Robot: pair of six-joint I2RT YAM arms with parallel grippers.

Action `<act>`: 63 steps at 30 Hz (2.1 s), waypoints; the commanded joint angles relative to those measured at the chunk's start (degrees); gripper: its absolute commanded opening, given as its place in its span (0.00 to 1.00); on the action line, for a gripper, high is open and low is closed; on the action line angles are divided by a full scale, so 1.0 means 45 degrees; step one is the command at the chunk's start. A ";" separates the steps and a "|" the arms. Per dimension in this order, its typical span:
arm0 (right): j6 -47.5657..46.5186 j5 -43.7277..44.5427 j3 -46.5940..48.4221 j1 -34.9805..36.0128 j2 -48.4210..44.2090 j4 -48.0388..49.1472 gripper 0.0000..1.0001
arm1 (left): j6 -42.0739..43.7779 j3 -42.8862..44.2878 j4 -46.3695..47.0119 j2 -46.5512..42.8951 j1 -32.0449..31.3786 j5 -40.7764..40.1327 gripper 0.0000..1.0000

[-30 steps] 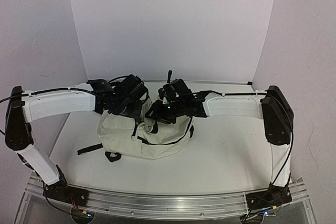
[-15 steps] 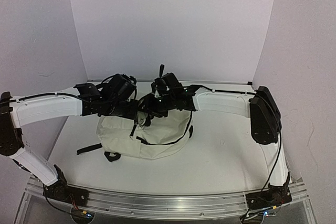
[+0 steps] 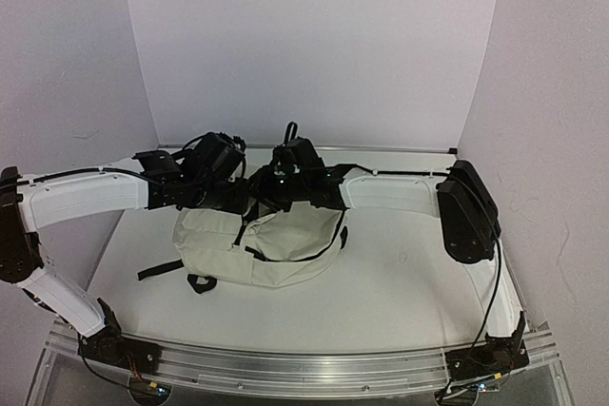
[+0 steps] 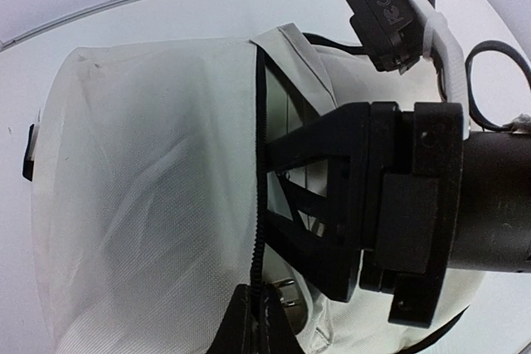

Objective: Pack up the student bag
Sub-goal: Place the stationery in the student bag.

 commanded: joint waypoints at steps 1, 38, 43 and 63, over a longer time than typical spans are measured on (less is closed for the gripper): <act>0.1064 0.1436 0.0250 -0.0071 0.0397 0.2817 0.18 | -0.0073 0.0152 0.1225 -0.0765 -0.0102 0.0663 0.00; -0.1327 -0.1604 -0.0221 0.0565 0.0414 0.1865 0.33 | -0.0943 -0.0057 0.1517 -0.1173 0.1250 0.2024 0.00; -0.1157 -0.2147 0.0438 0.0648 0.1023 0.2733 0.29 | -0.0845 0.0092 0.1573 -0.1027 0.1263 0.2284 0.00; -0.4354 0.5599 -0.4649 0.0615 -0.5296 0.0426 0.64 | -0.1618 0.0592 0.2527 0.0587 0.1321 0.4475 0.00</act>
